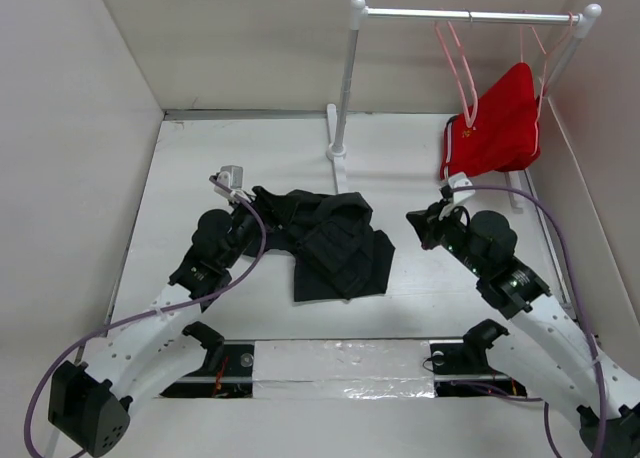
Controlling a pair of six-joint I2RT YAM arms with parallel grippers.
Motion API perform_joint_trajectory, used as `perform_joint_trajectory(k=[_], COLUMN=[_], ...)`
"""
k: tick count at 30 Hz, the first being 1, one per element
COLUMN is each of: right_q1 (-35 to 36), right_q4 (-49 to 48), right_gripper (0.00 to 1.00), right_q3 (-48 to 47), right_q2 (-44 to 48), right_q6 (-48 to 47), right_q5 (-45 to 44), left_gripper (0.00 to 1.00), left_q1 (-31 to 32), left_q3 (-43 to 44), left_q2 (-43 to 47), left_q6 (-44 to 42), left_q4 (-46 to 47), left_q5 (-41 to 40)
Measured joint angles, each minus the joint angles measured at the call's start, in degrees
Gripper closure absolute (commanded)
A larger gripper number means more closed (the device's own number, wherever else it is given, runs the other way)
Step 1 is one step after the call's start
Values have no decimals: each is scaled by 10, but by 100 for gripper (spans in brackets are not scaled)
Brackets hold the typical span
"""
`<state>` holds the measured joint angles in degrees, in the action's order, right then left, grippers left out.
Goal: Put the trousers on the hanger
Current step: Flatten out the trousers at the center of the board.
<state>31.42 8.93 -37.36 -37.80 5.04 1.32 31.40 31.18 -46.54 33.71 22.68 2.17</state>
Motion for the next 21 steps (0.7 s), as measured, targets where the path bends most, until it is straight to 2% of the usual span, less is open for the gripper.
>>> perform_joint_trajectory(k=[5, 6, 9, 12, 14, 16, 17, 18, 20, 21], right_q1=[10, 16, 39, 67, 88, 109, 117, 123, 133, 134], right_q4=[-35, -40, -63, -91, -105, -122, -134, -141, -155, -161], right_gripper=[100, 100, 100, 100, 84, 63, 49, 44, 40, 40], right_q3=[23, 26, 34, 35, 35, 39, 42, 44, 46, 46], right_q2=[-35, -46, -87, -141, -178, -210, -224, -236, -259, -269], right_q6=[17, 20, 30, 40, 49, 61, 67, 74, 84, 90], right_q5=[36, 40, 47, 49, 47, 43, 42, 40, 34, 31], left_gripper=[69, 81, 97, 100, 100, 100, 100, 99, 90, 77], left_q1=[0, 0, 0, 1, 1, 3, 7, 9, 24, 27], left_q3=[-4, -8, -15, -22, -32, -43, -50, -56, -73, -76], left_q2=[24, 29, 35, 35, 35, 37, 39, 41, 47, 47], left_q6=[3, 4, 2, 1, 1, 1, 2, 3, 7, 9], left_q4=[-52, -58, -84, -104, -114, -132, -139, -146, -161, -171], left_q5=[-27, -30, -33, -30, -24, -19, -20, -24, -31, -35])
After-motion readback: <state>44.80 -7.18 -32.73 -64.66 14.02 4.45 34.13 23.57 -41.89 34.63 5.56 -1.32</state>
